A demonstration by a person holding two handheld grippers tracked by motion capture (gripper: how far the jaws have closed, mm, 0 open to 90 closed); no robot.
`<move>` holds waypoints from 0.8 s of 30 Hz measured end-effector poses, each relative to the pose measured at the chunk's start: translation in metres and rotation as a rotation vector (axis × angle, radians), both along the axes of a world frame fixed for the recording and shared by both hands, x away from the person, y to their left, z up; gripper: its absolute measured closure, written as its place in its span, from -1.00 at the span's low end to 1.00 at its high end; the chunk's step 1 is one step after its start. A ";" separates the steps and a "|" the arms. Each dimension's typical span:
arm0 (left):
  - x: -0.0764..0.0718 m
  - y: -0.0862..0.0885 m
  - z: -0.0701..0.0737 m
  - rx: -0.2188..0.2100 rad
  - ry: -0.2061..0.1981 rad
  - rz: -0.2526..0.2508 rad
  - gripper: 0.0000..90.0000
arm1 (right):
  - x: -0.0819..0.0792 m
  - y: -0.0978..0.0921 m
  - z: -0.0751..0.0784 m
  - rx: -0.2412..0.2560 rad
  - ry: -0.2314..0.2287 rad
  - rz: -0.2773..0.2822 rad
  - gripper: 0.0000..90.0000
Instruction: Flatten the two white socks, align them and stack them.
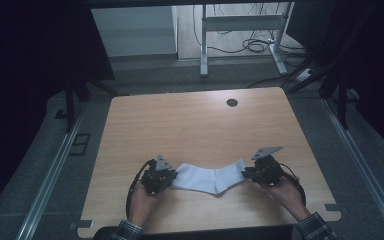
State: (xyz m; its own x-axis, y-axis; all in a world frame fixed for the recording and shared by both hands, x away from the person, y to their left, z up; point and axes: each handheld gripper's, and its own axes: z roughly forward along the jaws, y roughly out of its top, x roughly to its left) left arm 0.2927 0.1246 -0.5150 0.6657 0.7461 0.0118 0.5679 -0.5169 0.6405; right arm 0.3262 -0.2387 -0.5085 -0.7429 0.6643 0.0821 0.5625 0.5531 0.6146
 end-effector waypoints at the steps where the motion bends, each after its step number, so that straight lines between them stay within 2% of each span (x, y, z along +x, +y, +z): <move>1: -0.001 -0.001 0.000 0.016 -0.010 0.008 0.57 | 0.000 -0.001 -0.002 -0.013 -0.002 -0.007 0.55; 3: -0.002 0.001 0.005 0.010 -0.036 0.025 0.37 | 0.000 -0.003 0.001 -0.012 -0.013 -0.011 0.46; 5: -0.003 0.006 0.013 -0.030 -0.053 0.048 0.17 | 0.000 -0.004 0.008 0.010 -0.044 -0.021 0.39; 8: -0.002 0.013 0.018 -0.092 -0.055 0.067 0.14 | 0.002 -0.003 0.016 0.019 -0.078 -0.026 0.36; 11: 0.002 0.013 0.015 -0.116 -0.027 0.060 0.21 | 0.006 0.001 0.015 0.018 -0.085 -0.024 0.37; 16: 0.008 0.004 0.005 -0.107 0.020 0.040 0.34 | 0.012 0.004 0.009 -0.002 -0.080 -0.032 0.36; 20: 0.008 0.001 0.000 -0.085 0.043 0.061 0.31 | 0.016 -0.001 0.001 -0.009 -0.060 -0.048 0.28; 24: 0.004 0.004 -0.006 -0.078 0.053 0.080 0.16 | 0.018 -0.004 -0.006 0.004 -0.026 -0.056 0.23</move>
State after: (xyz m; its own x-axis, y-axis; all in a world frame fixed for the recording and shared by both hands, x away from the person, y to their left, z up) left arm 0.2968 0.1282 -0.5206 0.6023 0.7940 -0.0819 0.6396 -0.4186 0.6447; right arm 0.3446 -0.2424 -0.5145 -0.7063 0.7049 0.0655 0.5762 0.5186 0.6317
